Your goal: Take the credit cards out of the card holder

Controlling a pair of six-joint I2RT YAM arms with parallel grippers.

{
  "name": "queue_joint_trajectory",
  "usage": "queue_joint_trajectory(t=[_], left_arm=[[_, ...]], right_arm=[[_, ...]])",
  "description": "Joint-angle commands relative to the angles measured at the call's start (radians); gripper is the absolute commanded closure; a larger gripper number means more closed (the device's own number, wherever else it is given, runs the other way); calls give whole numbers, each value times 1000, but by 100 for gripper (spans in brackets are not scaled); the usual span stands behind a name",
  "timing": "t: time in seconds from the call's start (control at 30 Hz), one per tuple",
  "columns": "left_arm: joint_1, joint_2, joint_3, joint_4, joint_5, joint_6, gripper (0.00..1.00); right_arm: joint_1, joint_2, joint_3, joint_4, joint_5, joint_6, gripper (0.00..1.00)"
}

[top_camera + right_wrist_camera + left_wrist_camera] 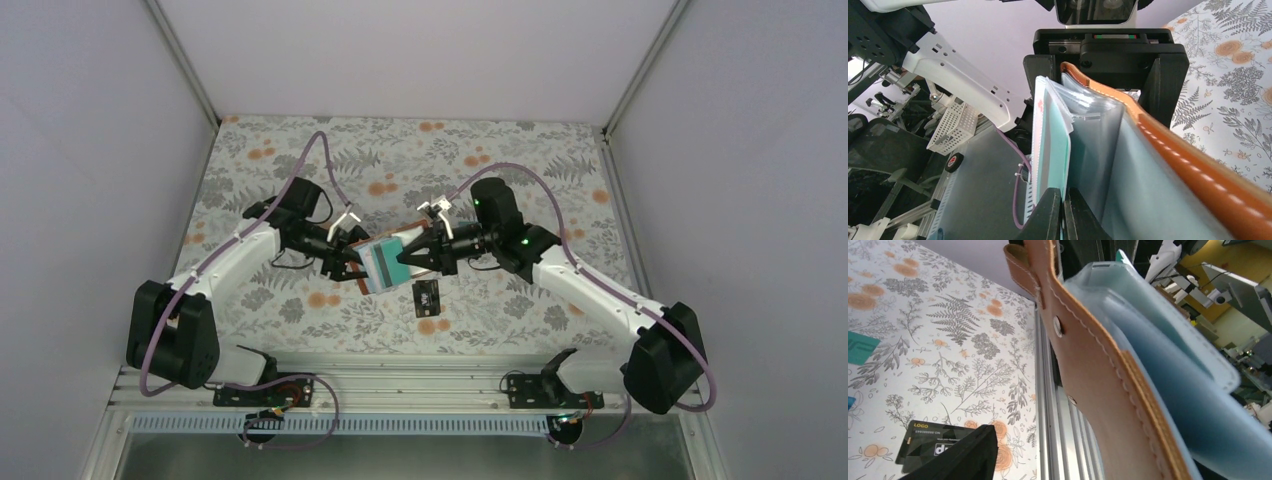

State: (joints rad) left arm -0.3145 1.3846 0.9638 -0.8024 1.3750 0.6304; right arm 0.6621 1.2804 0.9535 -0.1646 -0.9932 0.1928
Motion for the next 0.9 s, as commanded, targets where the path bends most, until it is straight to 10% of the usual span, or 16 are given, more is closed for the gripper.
queue_joint_trajectory(t=[0.0, 0.2, 0.43, 0.77, 0.87], left_arm=[[-4, -10, 38, -63, 119, 110, 28], [-4, -10, 55, -208, 176, 299, 13], [-4, -2, 34, -110, 187, 191, 8], [-8, 11, 12, 29, 108, 20, 89], [-8, 13, 15, 25, 109, 23, 98]], right_arm=[[-21, -11, 1, 25, 32, 6, 96], [-38, -26, -5, 21, 27, 3, 96], [-36, -6, 2, 73, -35, 34, 96], [-9, 19, 22, 25, -9, -6, 96], [-10, 13, 22, 14, -19, -19, 91]])
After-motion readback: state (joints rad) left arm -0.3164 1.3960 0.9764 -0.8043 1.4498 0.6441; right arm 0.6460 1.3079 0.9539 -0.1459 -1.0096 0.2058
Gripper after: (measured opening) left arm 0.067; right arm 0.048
